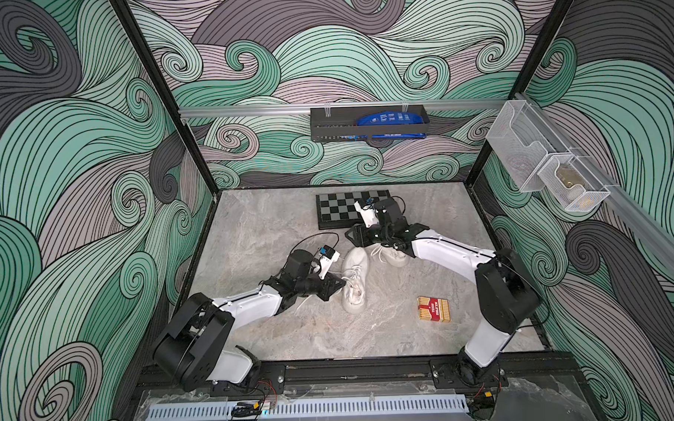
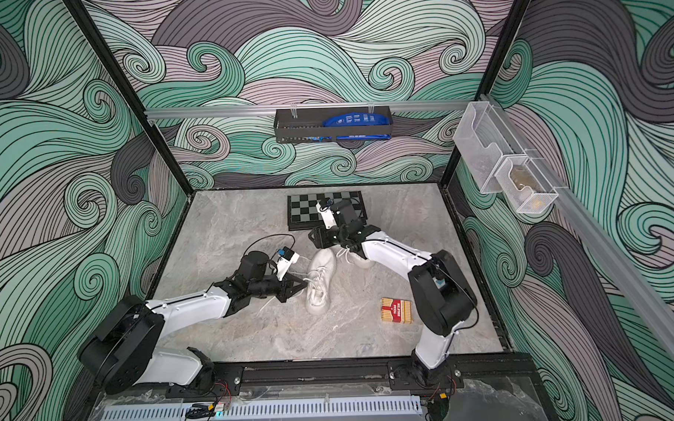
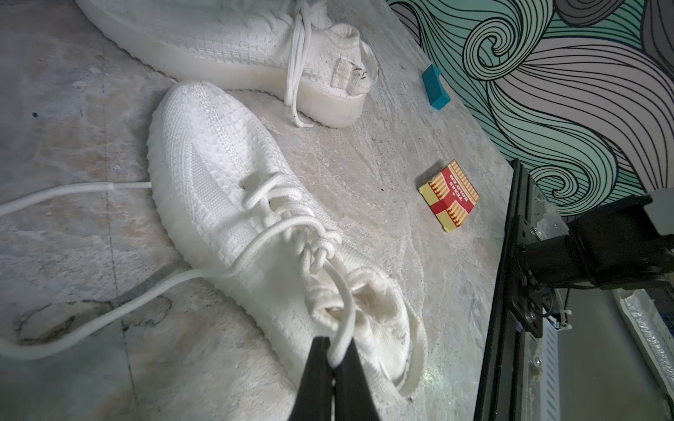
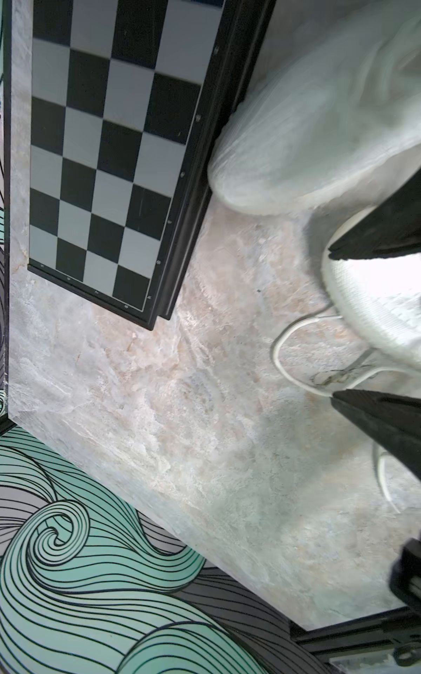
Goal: Tie the shoes
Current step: Wrap the shoelace around the shoelace.
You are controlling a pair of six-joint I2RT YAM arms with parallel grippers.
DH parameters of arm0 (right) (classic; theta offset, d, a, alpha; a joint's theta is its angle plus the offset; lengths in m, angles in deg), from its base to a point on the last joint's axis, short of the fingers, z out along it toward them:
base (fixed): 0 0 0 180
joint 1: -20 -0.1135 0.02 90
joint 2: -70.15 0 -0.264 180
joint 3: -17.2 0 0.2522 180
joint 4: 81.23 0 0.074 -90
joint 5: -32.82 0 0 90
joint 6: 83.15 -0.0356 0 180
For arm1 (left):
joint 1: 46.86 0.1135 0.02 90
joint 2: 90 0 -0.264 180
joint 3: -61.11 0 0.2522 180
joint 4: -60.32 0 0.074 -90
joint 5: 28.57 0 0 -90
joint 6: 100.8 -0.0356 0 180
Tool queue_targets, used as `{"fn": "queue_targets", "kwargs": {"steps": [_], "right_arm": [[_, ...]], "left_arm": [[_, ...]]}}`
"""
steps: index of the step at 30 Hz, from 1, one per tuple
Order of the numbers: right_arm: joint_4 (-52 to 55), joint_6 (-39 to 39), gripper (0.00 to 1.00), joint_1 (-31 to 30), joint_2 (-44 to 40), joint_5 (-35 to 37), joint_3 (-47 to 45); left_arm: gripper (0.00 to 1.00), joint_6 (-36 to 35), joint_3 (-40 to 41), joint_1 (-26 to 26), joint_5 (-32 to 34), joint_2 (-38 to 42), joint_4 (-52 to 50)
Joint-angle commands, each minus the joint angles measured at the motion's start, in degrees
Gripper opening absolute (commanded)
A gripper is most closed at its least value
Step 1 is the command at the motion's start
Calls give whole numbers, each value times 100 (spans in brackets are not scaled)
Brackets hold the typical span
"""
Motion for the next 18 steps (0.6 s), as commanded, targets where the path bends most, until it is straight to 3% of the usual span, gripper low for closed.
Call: {"fn": "queue_targets", "kwargs": {"steps": [1, 7, 18], "right_arm": [[-49, 784, 55, -51, -564, -1019, -638], [-224, 1102, 51, -146, -747, -2123, -1312], [-226, 1328, 43, -362, -238, -2258, -1310]], "left_arm": [[0, -2, -253, 39, -314, -255, 95], [0, -36, -420, 45, -555, -518, 104], [0, 12, -507, 54, -598, -582, 138]]}}
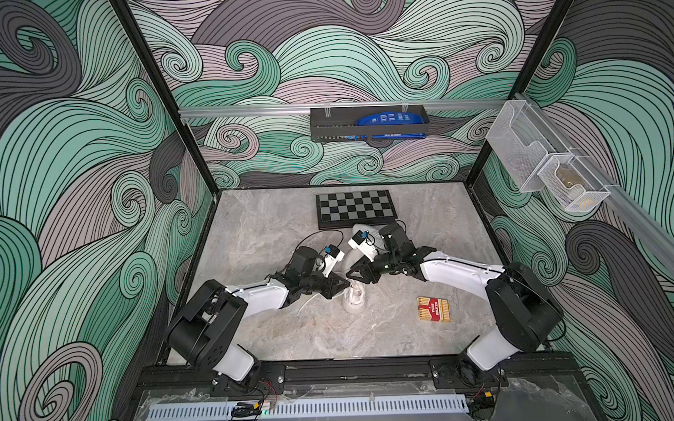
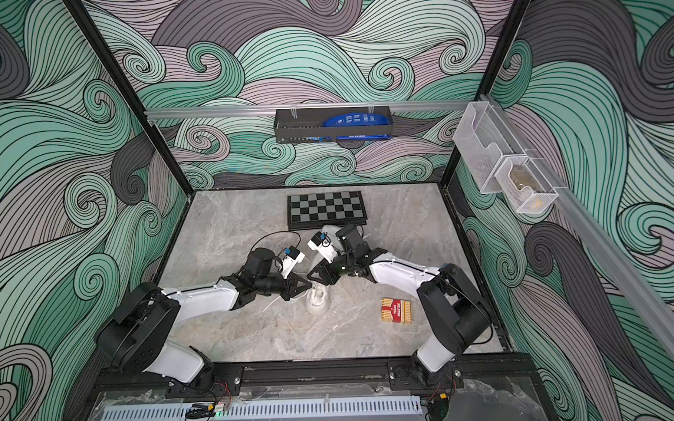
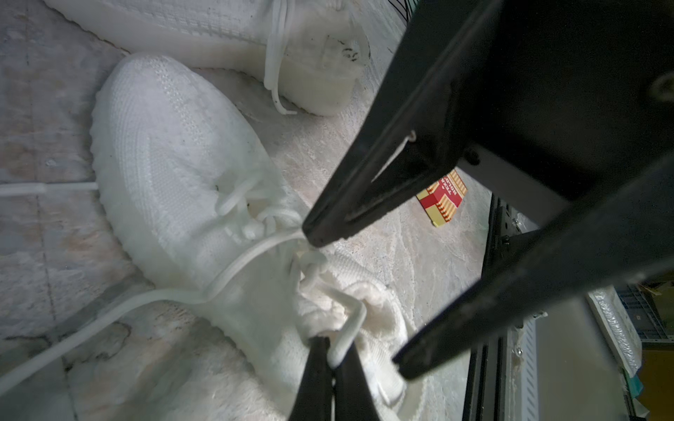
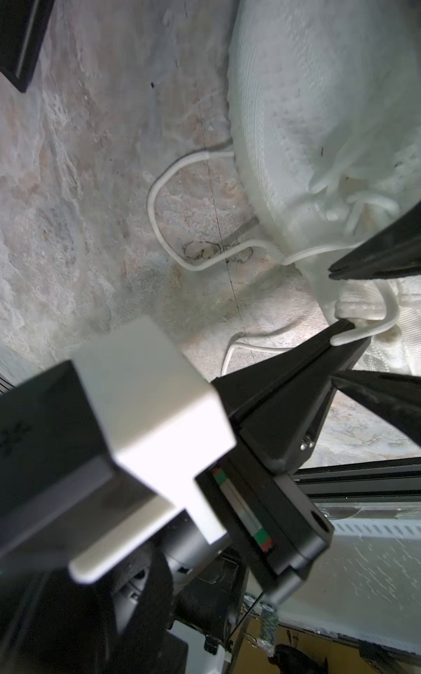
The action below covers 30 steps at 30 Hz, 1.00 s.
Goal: Tie the shoes
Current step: Wrap the shoelace around the shoelace.
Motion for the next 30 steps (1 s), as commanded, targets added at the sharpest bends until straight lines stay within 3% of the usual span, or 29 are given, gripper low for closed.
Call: {"fn": "queue_targets", "kwargs": {"steps": [1, 4, 11, 16, 18, 19, 24, 26, 30], "right_arm": [[-49, 156, 42, -10, 79, -158, 0], [-52, 168, 38, -17, 149, -206, -22], [-53, 209, 15, -19, 182, -249, -57], [-55, 235, 11, -21, 219, -473, -68], [-49, 235, 3, -21, 206, -455, -88], [-57, 235, 0, -25, 178, -409, -100], [-146, 110, 0, -4, -105, 328, -202], [-221, 40, 0, 5, -202, 534, -246], [-387, -142, 0, 3, -257, 732, -322]], "left_arm": [[0, 9, -234, 32, -186, -95, 105], [0, 18, -252, 32, -196, -93, 107], [0, 91, -273, 31, -198, -67, 142], [0, 116, -288, 32, -165, -48, 161], [0, 126, -295, 31, -115, -15, 115], [4, 115, -296, 38, -32, 30, 64], [51, 258, -166, 249, 798, 499, -55], [59, 383, -136, 398, 1369, 755, -141], [60, 274, -384, 568, 2419, 620, -515]]}}
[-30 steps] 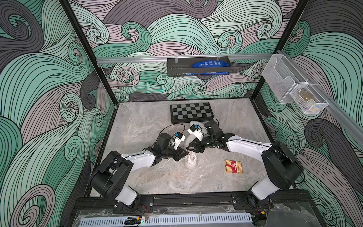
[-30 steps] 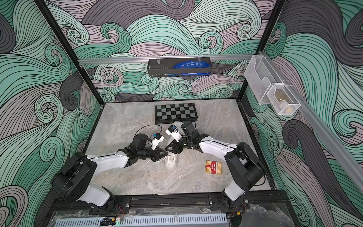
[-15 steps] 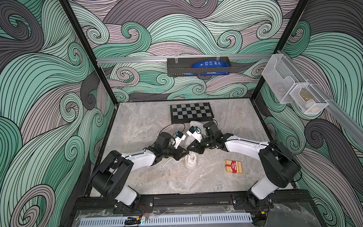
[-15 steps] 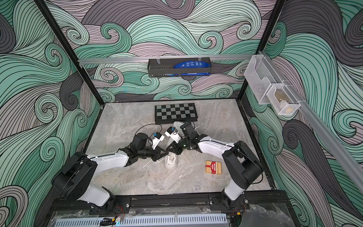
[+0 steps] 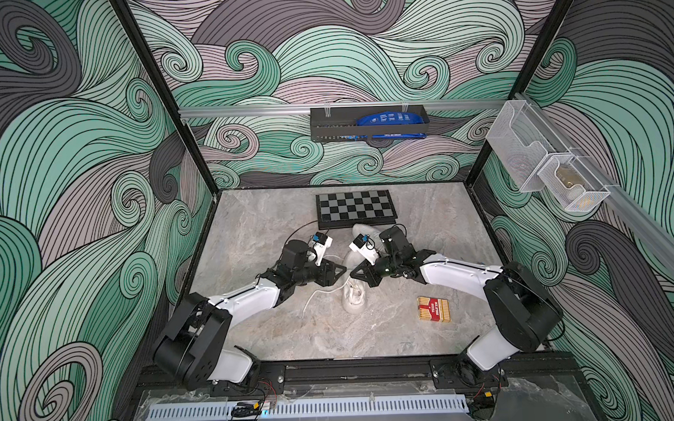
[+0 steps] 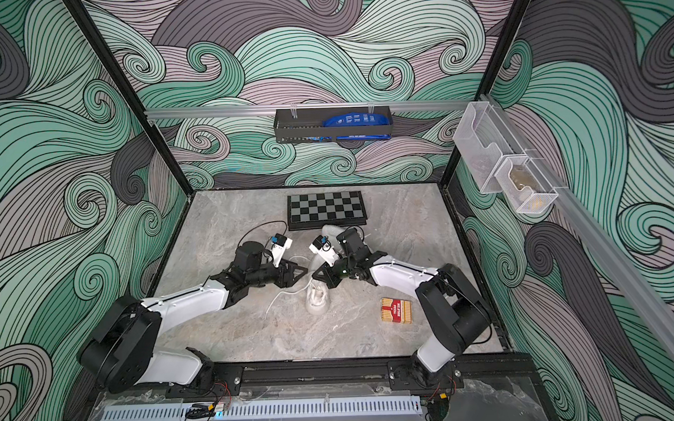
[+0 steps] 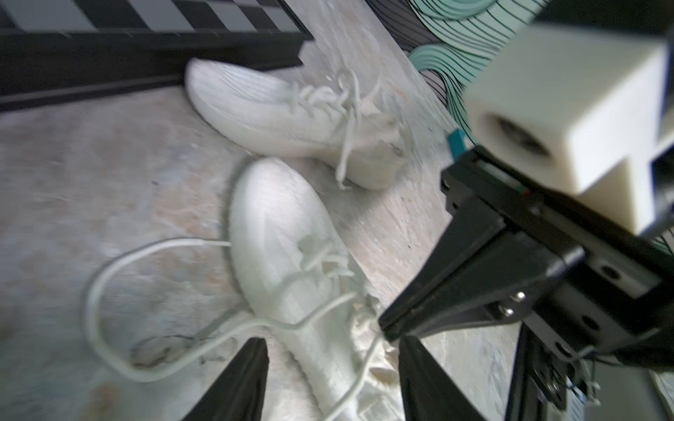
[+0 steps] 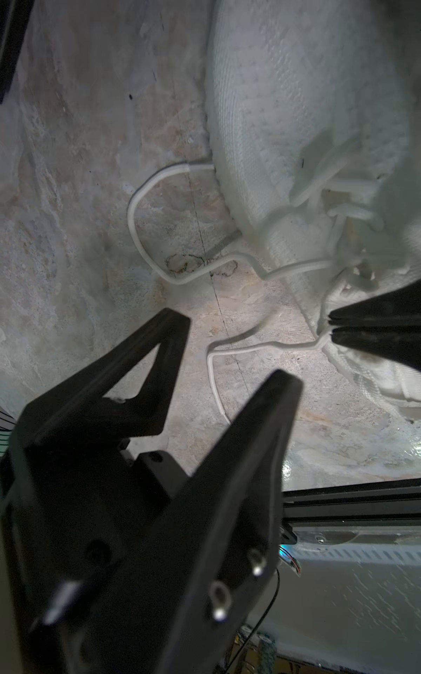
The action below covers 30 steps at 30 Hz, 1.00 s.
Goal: Tie the shoes
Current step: Wrap the shoelace around the shoelace.
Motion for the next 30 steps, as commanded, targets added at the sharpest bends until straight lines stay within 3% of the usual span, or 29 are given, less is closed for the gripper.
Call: {"fn": "queue_targets", "kwargs": {"steps": [1, 3, 9, 20, 30], "right_arm": [[-281, -213, 0, 9, -161, 362, -94], [-410, -319, 0, 10, -228, 483, -178], [-539, -450, 0, 11, -274, 543, -246], [-674, -568, 0, 8, -215, 507, -306], [-679, -609, 0, 10, -219, 538, -368]], "left_arm": [[60, -57, -413, 104, 1344, -205, -592], [59, -114, -823, 121, 1852, -614, -1164], [54, -439, -1595, 123, 2222, -1547, -1686], [49, -800, -1934, 77, 2574, -2365, -1626], [18, -803, -1933, 14, 2504, -2528, -1896]]}}
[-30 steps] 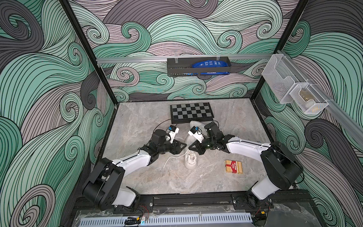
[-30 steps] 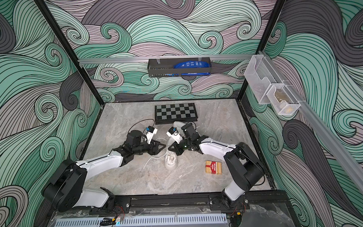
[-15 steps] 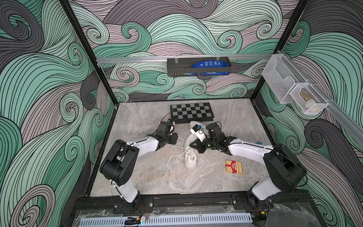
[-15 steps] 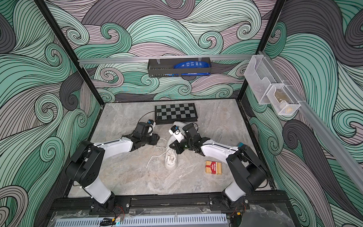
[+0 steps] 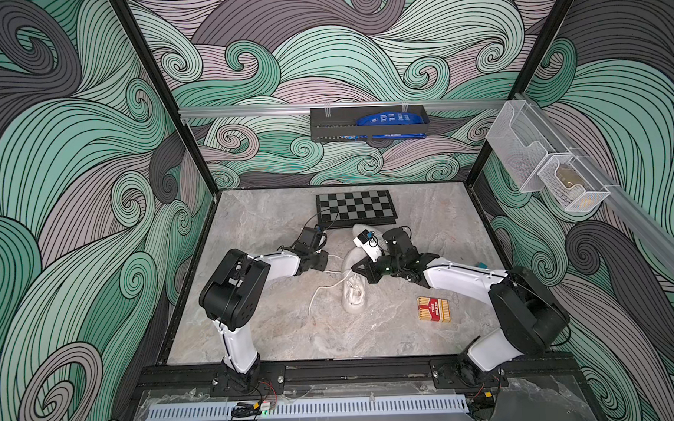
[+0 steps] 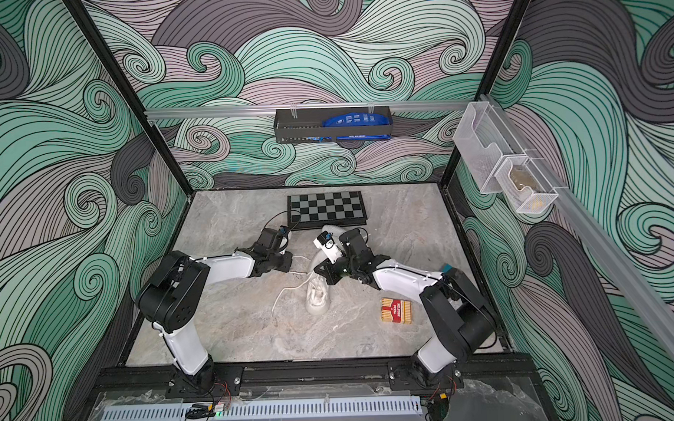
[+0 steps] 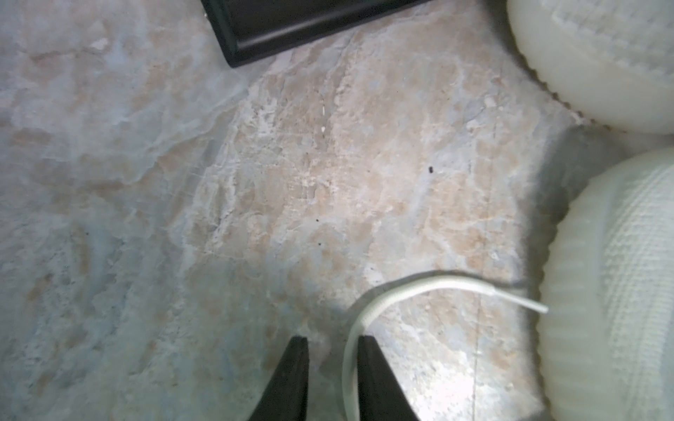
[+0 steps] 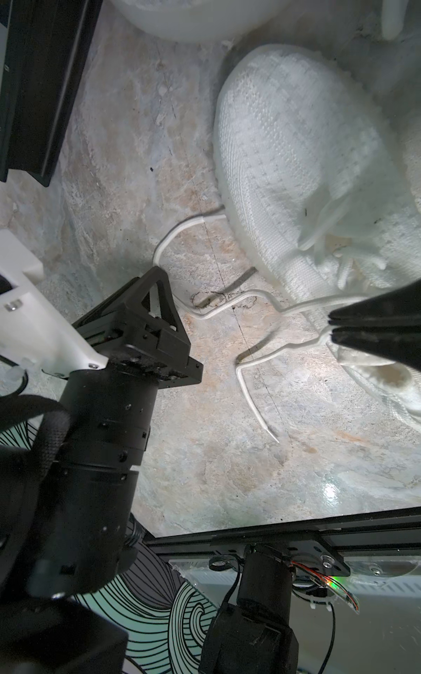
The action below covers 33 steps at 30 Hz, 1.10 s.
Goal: Tie the shoes
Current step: Wrap the shoelace around the shoelace.
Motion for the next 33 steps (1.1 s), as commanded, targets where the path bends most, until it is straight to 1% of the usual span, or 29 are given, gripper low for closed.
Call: {"fn": "queue_targets", "kwargs": {"steps": [1, 3, 5, 10, 13, 15, 17, 18, 21, 24, 26, 28, 29, 33], "right_arm": [[-71, -68, 0, 12, -41, 65, -83], [-69, -84, 0, 10, -37, 88, -90], [-72, -110, 0, 7, -44, 135, -84], [-71, -233, 0, 12, -54, 335, -21], [-69, -301, 0, 12, -19, 433, 49], [-66, -355, 0, 11, 22, 481, 113], [-229, -406, 0, 28, 87, 501, 168], [-240, -435, 0, 23, 117, 504, 198], [-238, -486, 0, 47, 244, 512, 293], [-238, -530, 0, 82, 379, 486, 373], [-238, -558, 0, 105, 448, 456, 420], [-240, -578, 0, 127, 495, 436, 454], [-239, -587, 0, 134, 511, 426, 467], [-234, -613, 0, 172, 538, 390, 474]], "left_arm": [[15, -36, -78, -56, 26, -81, -407], [6, 23, -30, -45, 81, 11, -455], [0, 137, 42, -34, 106, 203, -452], [0, 464, 211, -34, -16, 959, -632], [0, 622, 544, -35, -425, 1542, -764], [0, 706, 783, -45, -821, 1939, -833], [0, 595, 1034, -83, -1621, 2437, -863], [0, 618, 1120, -134, -1920, 2624, -874], [0, 581, 1297, -452, -2787, 3145, -835], [0, 457, 1390, -1047, -3224, 3588, -474], [0, 525, 1500, -1394, -3511, 3785, 33], [0, 598, 1672, -1668, -3667, 3813, 652], [0, 502, 1692, -1780, -3737, 3760, 804], [0, 158, 1311, -1981, -4025, 3182, 655]]}}
